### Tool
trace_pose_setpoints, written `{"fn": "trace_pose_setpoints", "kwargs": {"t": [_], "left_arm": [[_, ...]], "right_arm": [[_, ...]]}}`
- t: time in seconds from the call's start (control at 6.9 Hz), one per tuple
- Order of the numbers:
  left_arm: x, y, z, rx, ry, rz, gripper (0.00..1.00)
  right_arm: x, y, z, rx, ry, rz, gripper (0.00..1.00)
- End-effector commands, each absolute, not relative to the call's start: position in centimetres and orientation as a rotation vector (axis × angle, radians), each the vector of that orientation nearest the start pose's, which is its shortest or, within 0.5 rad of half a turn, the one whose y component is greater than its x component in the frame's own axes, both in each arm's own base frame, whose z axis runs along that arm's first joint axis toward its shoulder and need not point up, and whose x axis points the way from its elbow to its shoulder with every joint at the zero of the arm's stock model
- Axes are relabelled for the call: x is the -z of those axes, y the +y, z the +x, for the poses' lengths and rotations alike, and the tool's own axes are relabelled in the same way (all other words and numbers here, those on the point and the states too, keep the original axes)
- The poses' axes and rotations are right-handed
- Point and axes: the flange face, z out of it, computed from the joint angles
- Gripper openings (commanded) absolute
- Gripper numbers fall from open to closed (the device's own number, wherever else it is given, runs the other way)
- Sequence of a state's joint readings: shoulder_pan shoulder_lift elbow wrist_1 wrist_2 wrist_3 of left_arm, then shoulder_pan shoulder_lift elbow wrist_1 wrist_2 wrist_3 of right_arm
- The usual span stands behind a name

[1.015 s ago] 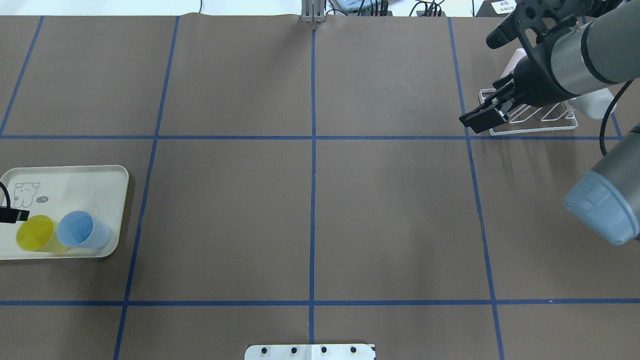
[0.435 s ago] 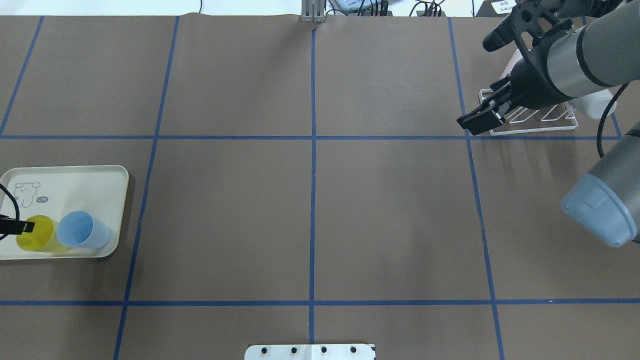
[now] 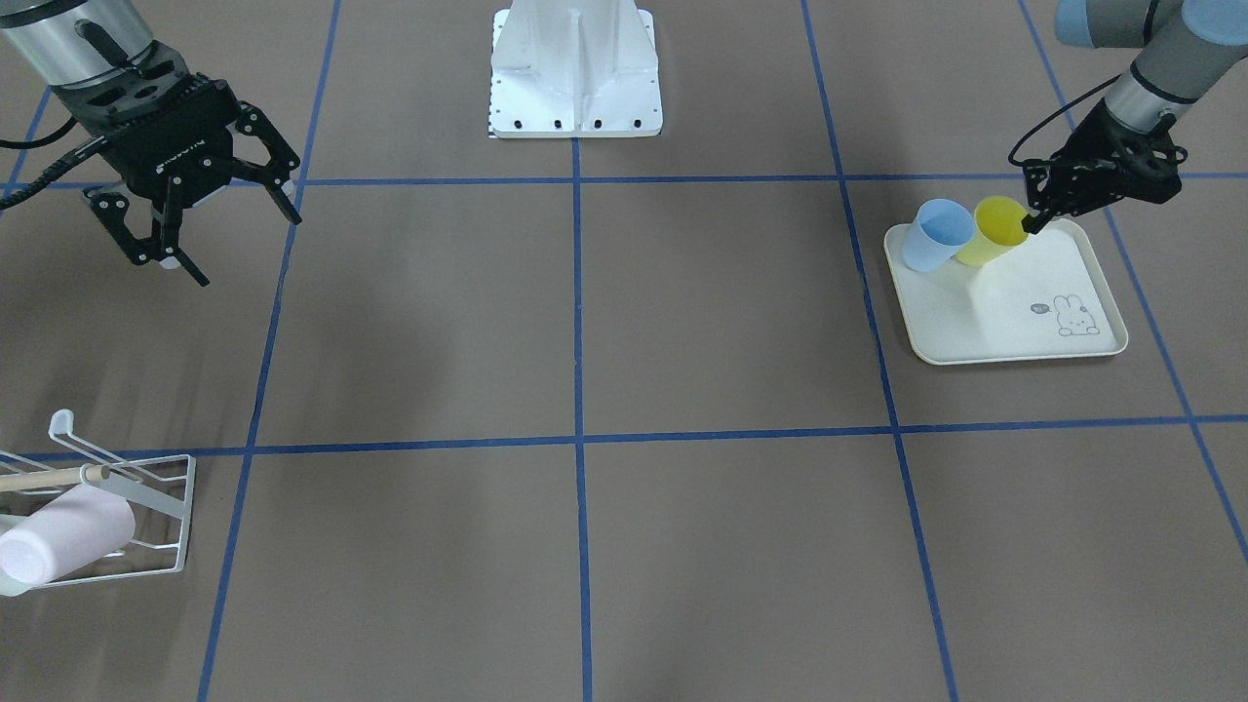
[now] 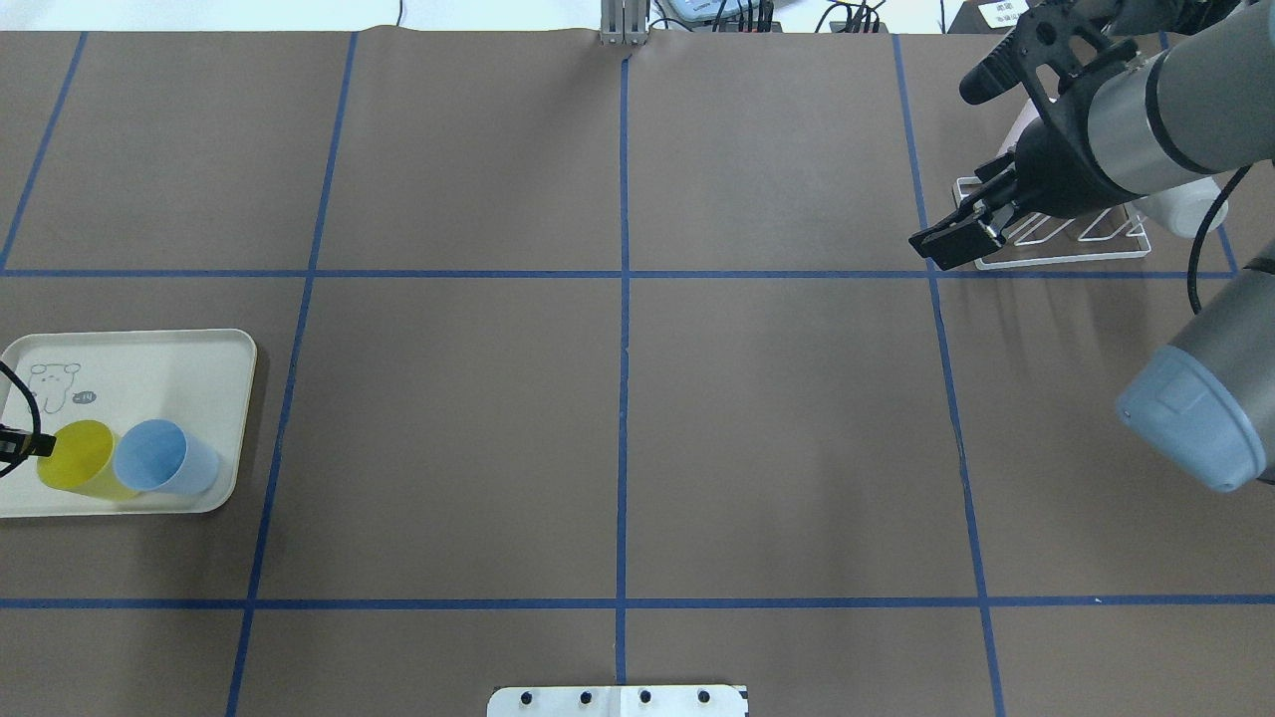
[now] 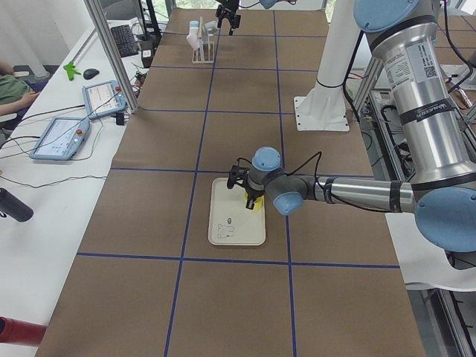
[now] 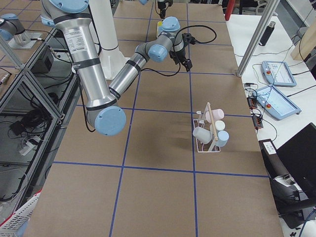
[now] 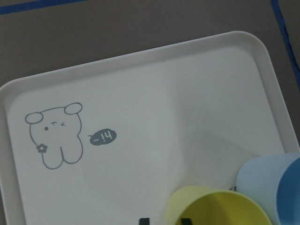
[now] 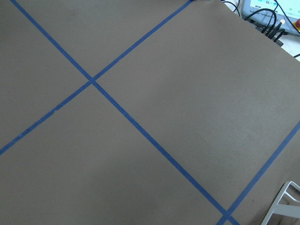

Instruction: Transfer IKEA cup to right arm and place on rack

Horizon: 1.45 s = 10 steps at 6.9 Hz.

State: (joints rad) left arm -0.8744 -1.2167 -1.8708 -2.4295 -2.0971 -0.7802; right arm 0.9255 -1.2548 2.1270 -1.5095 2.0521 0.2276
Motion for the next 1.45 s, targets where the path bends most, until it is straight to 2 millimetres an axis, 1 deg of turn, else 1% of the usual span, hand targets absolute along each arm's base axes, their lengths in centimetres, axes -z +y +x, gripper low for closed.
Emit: {"fn": "trace_pose_setpoints", "kwargs": {"t": [0.0, 0.29, 0.43, 0.58, 0.72, 0.87, 1.01, 1.16, 1.3], "left_arm": [[-56.8, -34.2, 17.7, -0.127, 0.898, 0.247, 0.00], [-56.5, -34.2, 17.7, -0.130, 0.903, 0.248, 0.00], [-56.0, -34.2, 17.5, -0.131, 0.915, 0.248, 0.00], [-55.2, -34.1, 16.7, -0.127, 0.937, 0.246, 0.00], [-55.2, -35.1, 14.7, -0.073, 0.928, 0.271, 0.00], [-55.1, -36.0, 12.6, -0.024, 0.920, 0.297, 0.00], [-55.1, -36.8, 10.4, 0.029, 0.909, 0.305, 0.00], [-53.9, -37.6, 8.3, 0.068, 0.945, 0.296, 0.00], [-49.8, -40.3, 7.0, 0.091, 1.009, 0.285, 0.00]], "right_arm": [[-23.9, -46.5, -24.1, 0.612, -0.798, 0.652, 0.99], [-23.8, -46.5, -24.1, 0.612, -0.799, 0.653, 0.99], [-23.8, -46.5, -24.1, 0.612, -0.799, 0.655, 0.99], [-23.8, -46.5, -24.2, 0.613, -0.801, 0.655, 0.99], [-23.7, -46.5, -24.5, 0.618, -0.808, 0.669, 0.99], [-23.9, -46.9, -25.1, 0.619, -0.826, 0.702, 0.99], [-24.7, -47.8, -25.9, 0.626, -0.839, 0.738, 0.99], [-25.0, -48.3, -26.6, 0.637, -0.859, 0.782, 0.99], [-24.7, -48.2, -26.9, 0.648, -0.878, 0.834, 0.99]]}}
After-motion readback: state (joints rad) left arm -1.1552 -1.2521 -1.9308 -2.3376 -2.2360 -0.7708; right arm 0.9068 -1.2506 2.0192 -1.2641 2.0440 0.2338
